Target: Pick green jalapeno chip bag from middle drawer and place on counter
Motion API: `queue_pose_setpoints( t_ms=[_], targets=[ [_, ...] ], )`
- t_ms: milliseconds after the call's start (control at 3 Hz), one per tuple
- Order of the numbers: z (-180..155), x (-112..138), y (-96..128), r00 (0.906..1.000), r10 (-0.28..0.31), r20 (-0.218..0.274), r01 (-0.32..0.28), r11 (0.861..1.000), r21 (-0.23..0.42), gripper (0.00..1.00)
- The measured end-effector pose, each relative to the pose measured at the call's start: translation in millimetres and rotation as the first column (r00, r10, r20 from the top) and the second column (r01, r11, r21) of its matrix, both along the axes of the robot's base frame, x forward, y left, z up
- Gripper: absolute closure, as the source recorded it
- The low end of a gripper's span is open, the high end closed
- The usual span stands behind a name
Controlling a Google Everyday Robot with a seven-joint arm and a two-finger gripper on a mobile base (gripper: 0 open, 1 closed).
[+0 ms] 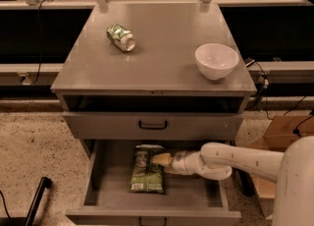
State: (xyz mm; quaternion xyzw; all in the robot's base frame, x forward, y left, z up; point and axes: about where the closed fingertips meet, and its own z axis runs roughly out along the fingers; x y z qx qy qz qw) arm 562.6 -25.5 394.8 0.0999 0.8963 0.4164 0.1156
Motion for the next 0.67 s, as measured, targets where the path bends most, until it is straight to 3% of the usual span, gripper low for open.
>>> queue_pose_setpoints(
  t_ms=[667],
  targets=[
    [-8.8, -1.6, 6.1, 0.9994, 0.032, -0.012, -0.033, 0.999, -0.011, 0.45]
  ],
)
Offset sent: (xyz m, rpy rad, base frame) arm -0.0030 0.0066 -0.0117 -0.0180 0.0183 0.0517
